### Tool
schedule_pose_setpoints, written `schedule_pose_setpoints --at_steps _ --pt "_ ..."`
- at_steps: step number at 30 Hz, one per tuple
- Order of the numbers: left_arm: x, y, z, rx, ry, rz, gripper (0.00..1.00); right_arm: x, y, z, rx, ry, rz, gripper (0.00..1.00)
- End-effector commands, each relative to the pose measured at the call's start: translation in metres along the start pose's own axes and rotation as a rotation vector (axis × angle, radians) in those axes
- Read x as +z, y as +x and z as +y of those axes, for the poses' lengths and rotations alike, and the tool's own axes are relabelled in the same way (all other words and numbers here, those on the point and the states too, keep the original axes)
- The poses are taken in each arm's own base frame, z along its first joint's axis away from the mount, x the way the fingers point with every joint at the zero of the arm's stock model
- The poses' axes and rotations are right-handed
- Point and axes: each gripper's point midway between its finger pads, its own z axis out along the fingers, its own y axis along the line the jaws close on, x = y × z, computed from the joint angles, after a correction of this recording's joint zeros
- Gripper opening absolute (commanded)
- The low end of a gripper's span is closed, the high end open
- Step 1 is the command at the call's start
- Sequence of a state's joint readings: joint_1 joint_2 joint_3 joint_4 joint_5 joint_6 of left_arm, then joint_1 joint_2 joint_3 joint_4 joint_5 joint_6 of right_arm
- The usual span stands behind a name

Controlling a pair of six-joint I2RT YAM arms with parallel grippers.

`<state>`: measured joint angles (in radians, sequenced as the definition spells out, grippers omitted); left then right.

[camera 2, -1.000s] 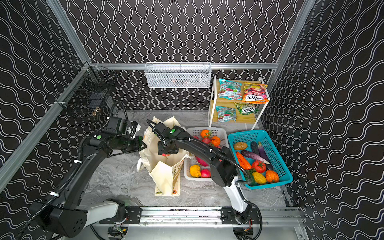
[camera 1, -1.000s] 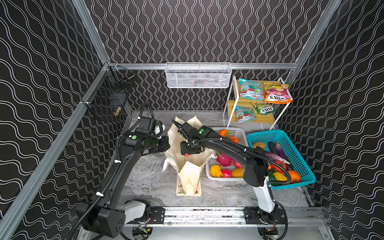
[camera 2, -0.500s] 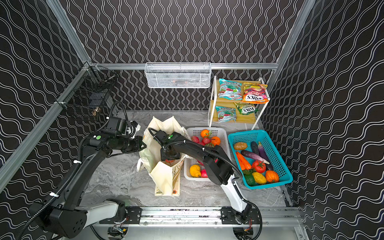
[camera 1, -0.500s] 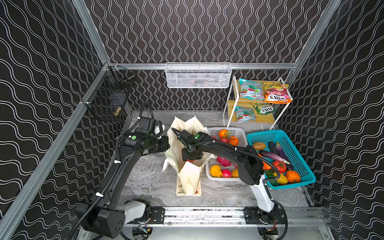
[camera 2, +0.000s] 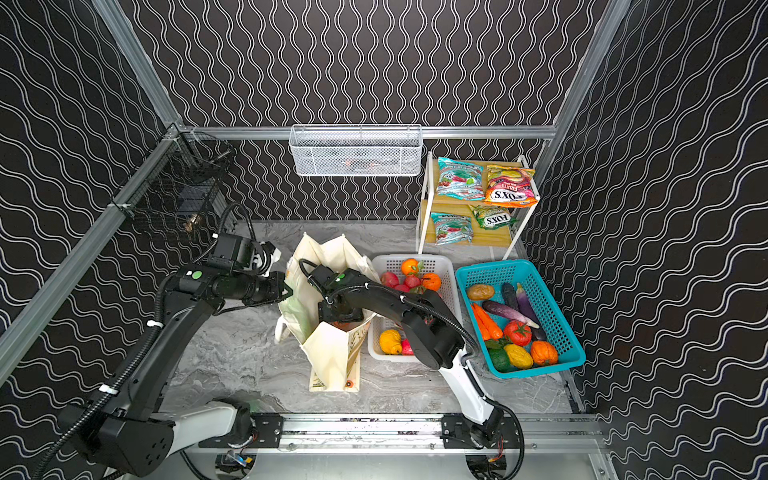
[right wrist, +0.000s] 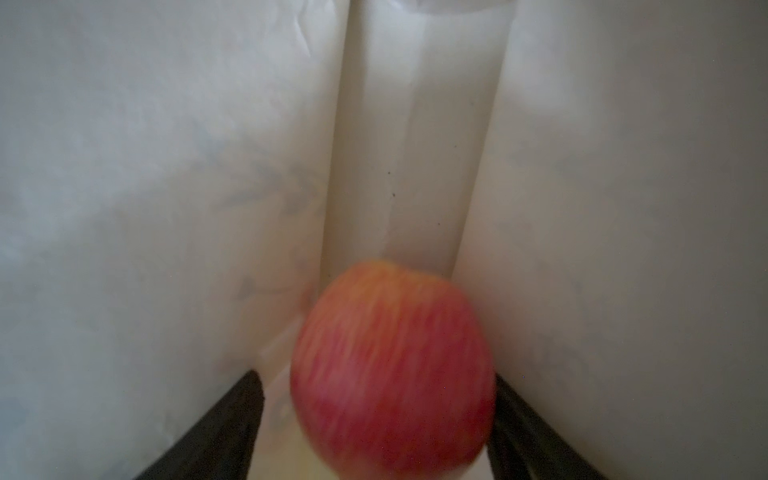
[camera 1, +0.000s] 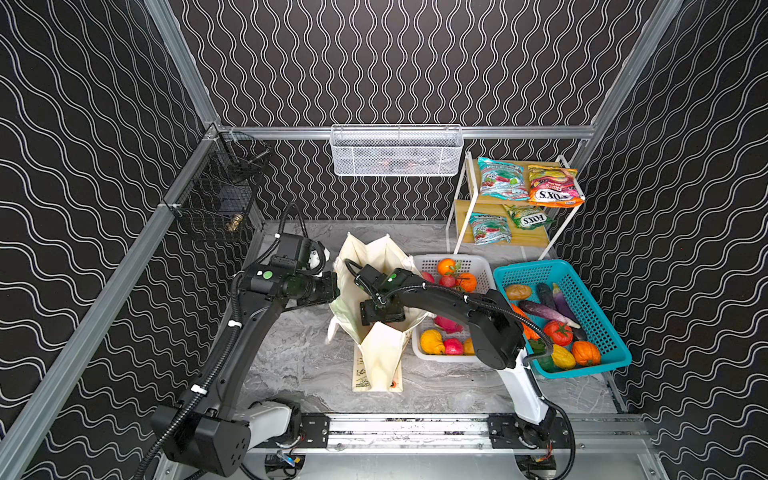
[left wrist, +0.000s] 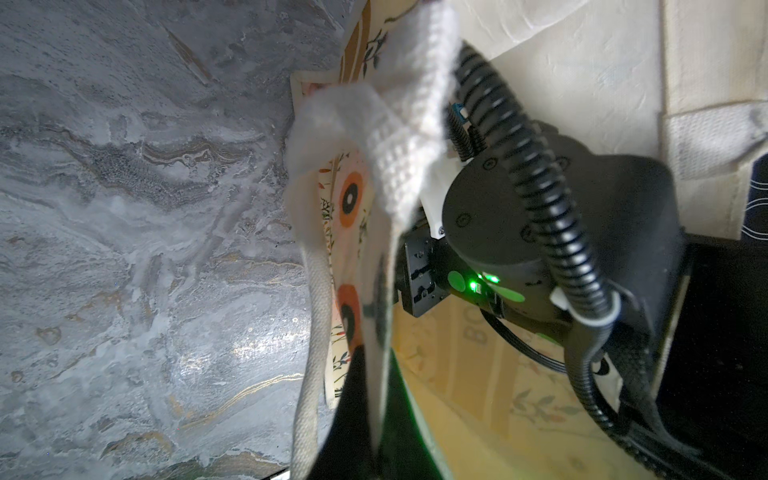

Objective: Place the food into the grocery bag and tie it
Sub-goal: 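Open the right gripper to drop the apple and withdraw toward the basket, then lower the right gripper into the white basket and grasp the pink dragon fruit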

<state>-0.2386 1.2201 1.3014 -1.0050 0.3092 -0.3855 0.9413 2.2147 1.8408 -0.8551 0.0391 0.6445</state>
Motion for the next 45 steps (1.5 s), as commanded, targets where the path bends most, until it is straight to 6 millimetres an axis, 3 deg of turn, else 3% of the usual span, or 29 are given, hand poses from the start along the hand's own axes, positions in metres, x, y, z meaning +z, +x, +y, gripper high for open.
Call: schedule_pose_setpoints --at_steps 1,6,11,21,22,23,31,33,38,41,45 --pt "-0.001 -0.001 -0.003 0.02 0.014 -0.005 0.0 -0.005 -0.001 -0.003 -0.003 0.015 -0.012 0.99" --pt "-0.001 -0.002 -0.003 0.024 0.015 -0.007 0.0 -0.017 -0.005 -0.002 -0.005 0.008 -0.039 0.99" --pt "-0.001 0.0 -0.002 0.024 0.012 -0.004 0.0 -0.054 -0.017 0.002 0.005 -0.018 -0.106 0.99" --pt "0.002 0.002 -0.001 0.025 0.01 0.008 0.0 -0.178 -0.049 0.021 0.011 -0.177 -0.344 0.99" --pt "0.002 0.002 -0.001 0.024 0.012 0.006 0.0 -0.184 -0.051 0.022 0.01 -0.188 -0.354 0.99" --pt "0.002 0.001 -0.001 0.024 0.014 0.006 0.0 -0.206 -0.052 0.024 0.011 -0.225 -0.394 0.99" --pt "0.0 0.0 -0.002 0.025 0.011 0.002 0.0 -0.308 -0.057 0.021 -0.015 -0.389 -0.654 0.99" --pt "0.0 0.0 -0.003 0.023 0.017 0.0 0.0 -0.337 -0.056 0.01 -0.022 -0.405 -0.76 0.99" --pt "0.001 0.001 -0.001 0.021 0.012 0.0 0.0 -0.371 -0.051 -0.049 0.049 -0.31 -0.919 0.99" --pt "0.0 0.002 -0.001 0.019 0.014 0.0 0.0 -0.361 -0.047 -0.095 0.117 -0.223 -0.913 0.99" --pt "0.001 0.003 -0.001 0.017 0.012 0.001 0.0 -0.333 -0.037 -0.15 0.198 -0.131 -0.862 0.99"
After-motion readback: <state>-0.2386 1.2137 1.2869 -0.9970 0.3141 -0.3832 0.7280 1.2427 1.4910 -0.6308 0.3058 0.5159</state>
